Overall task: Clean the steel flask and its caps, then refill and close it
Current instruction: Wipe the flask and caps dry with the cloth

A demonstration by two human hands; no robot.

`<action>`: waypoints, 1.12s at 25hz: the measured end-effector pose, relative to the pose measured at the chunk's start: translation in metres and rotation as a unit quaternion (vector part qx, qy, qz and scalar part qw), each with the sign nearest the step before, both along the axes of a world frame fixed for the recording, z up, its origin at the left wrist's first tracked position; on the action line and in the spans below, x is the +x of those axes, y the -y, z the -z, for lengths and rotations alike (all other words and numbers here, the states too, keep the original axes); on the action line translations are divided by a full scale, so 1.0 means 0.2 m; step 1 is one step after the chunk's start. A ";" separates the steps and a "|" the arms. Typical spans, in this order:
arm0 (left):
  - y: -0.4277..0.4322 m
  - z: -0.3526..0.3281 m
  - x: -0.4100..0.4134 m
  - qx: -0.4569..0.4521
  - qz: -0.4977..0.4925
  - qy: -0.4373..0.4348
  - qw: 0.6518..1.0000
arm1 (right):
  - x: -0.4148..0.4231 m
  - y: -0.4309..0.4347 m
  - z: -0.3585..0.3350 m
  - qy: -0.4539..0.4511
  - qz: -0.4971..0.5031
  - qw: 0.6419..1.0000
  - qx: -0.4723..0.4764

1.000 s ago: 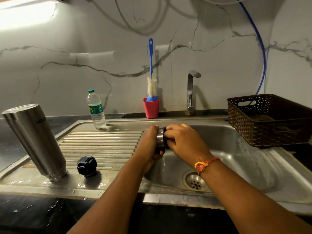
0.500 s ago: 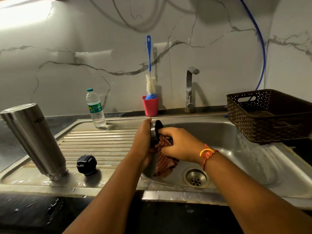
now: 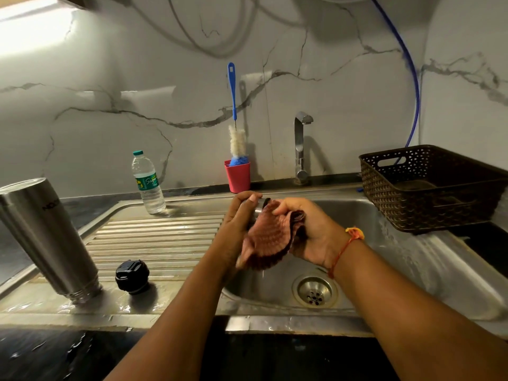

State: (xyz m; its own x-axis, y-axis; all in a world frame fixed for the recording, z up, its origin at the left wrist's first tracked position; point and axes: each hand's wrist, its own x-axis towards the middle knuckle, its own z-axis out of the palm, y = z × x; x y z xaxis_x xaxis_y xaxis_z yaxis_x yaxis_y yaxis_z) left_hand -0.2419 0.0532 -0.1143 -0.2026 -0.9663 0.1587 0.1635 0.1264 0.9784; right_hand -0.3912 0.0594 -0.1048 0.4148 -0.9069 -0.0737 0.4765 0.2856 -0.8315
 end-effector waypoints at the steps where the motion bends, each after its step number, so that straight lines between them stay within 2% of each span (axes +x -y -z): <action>1: 0.00 0.00 0.00 -0.005 -0.006 0.001 1.000 | 0.01 0.00 -0.01 -0.106 0.011 0.993 -0.059; 3: 0.00 0.01 0.00 -0.004 -0.023 -0.001 1.000 | 0.02 0.00 -0.01 -0.306 0.041 0.933 -0.184; 5: 0.00 0.01 0.00 0.014 -0.055 0.001 0.998 | 0.04 0.00 -0.01 -0.449 0.066 0.843 -0.291; 6: 0.00 0.02 0.00 0.035 -0.069 -0.001 0.997 | 0.05 0.01 0.00 -0.519 0.080 0.780 -0.340; 9: 0.01 0.02 0.00 0.141 -0.062 -0.027 0.988 | 0.07 -0.02 0.00 -0.717 0.131 0.550 -0.408; 10: 0.01 0.02 0.01 0.169 -0.051 -0.031 0.984 | 0.08 -0.04 0.00 -0.740 0.157 0.499 -0.423; 11: 0.02 0.02 0.01 0.184 -0.043 -0.030 0.982 | 0.09 -0.06 -0.01 -0.739 0.181 0.480 -0.437; 12: 0.02 0.02 0.01 0.183 -0.040 -0.028 0.982 | 0.09 -0.08 -0.02 -0.730 0.196 0.482 -0.444; 14: 0.03 0.03 0.00 0.145 -0.053 -0.019 0.988 | 0.11 -0.06 -0.01 -0.708 0.195 0.532 -0.421; 16: 0.04 0.05 0.00 0.077 -0.071 0.005 0.994 | 0.12 -0.02 0.00 -0.671 0.141 0.636 -0.354; 18: 0.04 0.07 0.01 0.014 -0.066 0.041 0.997 | 0.12 0.01 0.01 -0.583 0.096 0.753 -0.290; 19: 0.04 0.07 0.02 -0.005 -0.054 0.052 0.997 | 0.10 0.01 0.00 -0.547 0.086 0.788 -0.271; 24: 0.05 0.08 0.03 -0.029 -0.048 0.102 0.993 | 0.01 0.01 0.00 -0.386 0.124 0.897 -0.176; 26: 0.05 0.07 0.05 -0.040 -0.061 0.148 0.986 | -0.01 0.02 0.00 -0.323 0.164 0.922 -0.137; 28: 0.04 0.06 0.06 -0.059 -0.080 0.164 0.981 | -0.02 0.03 0.00 -0.290 0.201 0.928 -0.119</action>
State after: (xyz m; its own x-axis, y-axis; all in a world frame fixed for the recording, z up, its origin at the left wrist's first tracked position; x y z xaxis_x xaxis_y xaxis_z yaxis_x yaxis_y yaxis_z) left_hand -0.2302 0.0446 -0.1262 -0.1088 -0.9688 0.2225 -0.1891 0.2399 0.9522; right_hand -0.3960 0.0528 -0.1055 -0.0065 -0.9990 0.0441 -0.0423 -0.0438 -0.9981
